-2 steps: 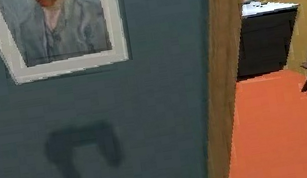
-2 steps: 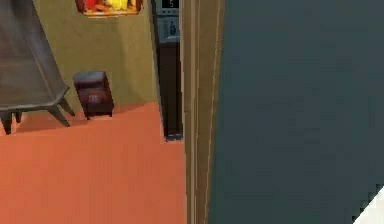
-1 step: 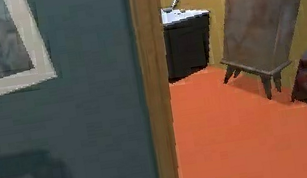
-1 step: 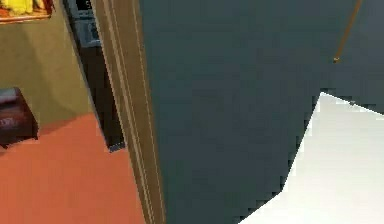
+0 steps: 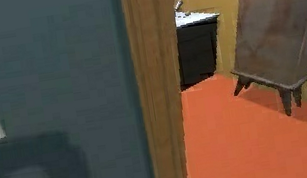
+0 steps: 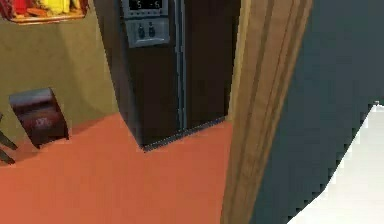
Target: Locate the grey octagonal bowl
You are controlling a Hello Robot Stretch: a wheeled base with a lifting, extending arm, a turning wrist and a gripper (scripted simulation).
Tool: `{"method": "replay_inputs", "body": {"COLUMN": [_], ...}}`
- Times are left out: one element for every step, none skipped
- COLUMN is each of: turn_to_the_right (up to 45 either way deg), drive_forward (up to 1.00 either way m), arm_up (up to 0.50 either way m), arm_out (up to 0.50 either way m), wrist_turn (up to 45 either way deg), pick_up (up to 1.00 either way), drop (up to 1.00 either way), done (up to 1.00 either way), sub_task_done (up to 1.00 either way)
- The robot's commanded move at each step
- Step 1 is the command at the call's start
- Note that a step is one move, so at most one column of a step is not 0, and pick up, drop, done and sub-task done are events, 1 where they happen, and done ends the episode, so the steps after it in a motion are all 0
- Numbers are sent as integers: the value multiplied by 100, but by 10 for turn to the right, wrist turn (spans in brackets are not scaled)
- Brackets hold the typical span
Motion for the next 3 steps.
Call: {"method": "replay_inputs", "body": {"turn_to_the_right": [450,90,0], "drive_forward": [0,0,45], "arm_up": [0,0,0], "arm_out": [0,0,0], "wrist_turn": [0,0,0], "pick_up": [0,0,0], "drop": [0,0,0], "done": [0,0,0], "sub_task_done": [0,0,0]}}
